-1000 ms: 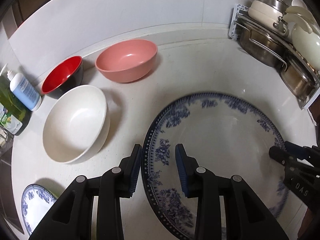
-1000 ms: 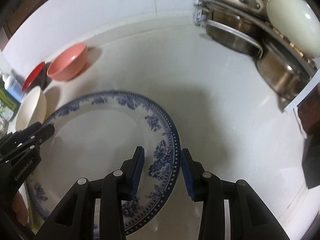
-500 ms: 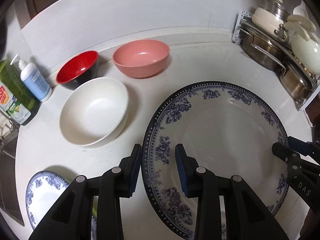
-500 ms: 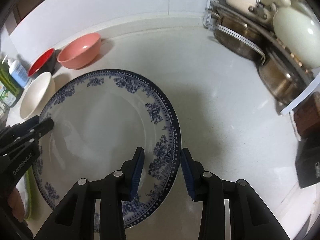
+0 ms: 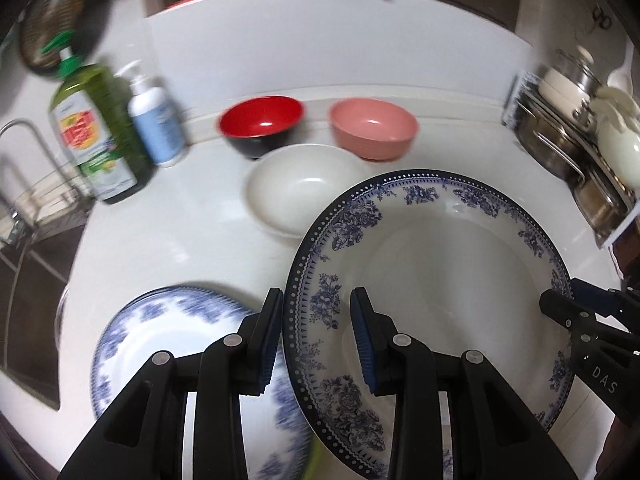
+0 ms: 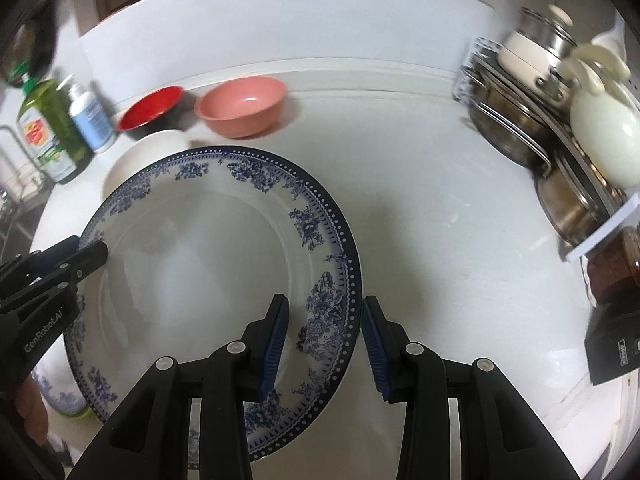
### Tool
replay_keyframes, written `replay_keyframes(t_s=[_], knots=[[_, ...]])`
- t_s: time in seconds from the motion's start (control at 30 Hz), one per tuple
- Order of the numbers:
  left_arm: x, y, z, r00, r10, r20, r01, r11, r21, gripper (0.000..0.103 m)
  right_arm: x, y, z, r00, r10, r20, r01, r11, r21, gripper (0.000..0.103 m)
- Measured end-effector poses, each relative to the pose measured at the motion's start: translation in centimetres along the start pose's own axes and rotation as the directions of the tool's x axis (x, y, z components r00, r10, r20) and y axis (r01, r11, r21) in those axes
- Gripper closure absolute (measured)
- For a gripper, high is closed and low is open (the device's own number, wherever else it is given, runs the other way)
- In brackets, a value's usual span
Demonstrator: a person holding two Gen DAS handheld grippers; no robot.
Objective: Organize plates and bowls
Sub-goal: 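Lift the small plate with both grippers and carry it to the plate stack, then lower the small plate onto the blue-floral plate and open both grippers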
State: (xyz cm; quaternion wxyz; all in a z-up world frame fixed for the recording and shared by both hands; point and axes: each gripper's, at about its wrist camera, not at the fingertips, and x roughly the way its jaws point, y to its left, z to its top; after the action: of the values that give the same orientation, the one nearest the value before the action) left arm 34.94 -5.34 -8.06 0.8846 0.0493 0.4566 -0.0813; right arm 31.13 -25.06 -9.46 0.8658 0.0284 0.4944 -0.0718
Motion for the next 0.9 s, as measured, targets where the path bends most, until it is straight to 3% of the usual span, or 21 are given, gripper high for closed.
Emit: replay_keyframes(t_s=[0.17,0.53,0.9], knots=[[-2.4,3.8,-1.8,0.998,0.053,0.032,-0.051,0.998,-0.048,0.069,-1.1,3.3,-0.4,0.999,0.046,0.015,-0.045,0.998,-0.054,0.064],[-5.2,12.1,-5.2,0.988,0.154,0.02,-0.147,0.969,-0.199,0.069,-2.2,11.5,-1.0,0.988,0.153,0.018,-0.147,0.97,-0.195,0.064],[-4.2,17.6,-8.0,0.978,0.202,-0.044,-0.206,0.932,-0.3,0.069,-1.1,18.4,-2.1,0.978,0.208,-0.028,-0.207,0.93,-0.303,0.064]])
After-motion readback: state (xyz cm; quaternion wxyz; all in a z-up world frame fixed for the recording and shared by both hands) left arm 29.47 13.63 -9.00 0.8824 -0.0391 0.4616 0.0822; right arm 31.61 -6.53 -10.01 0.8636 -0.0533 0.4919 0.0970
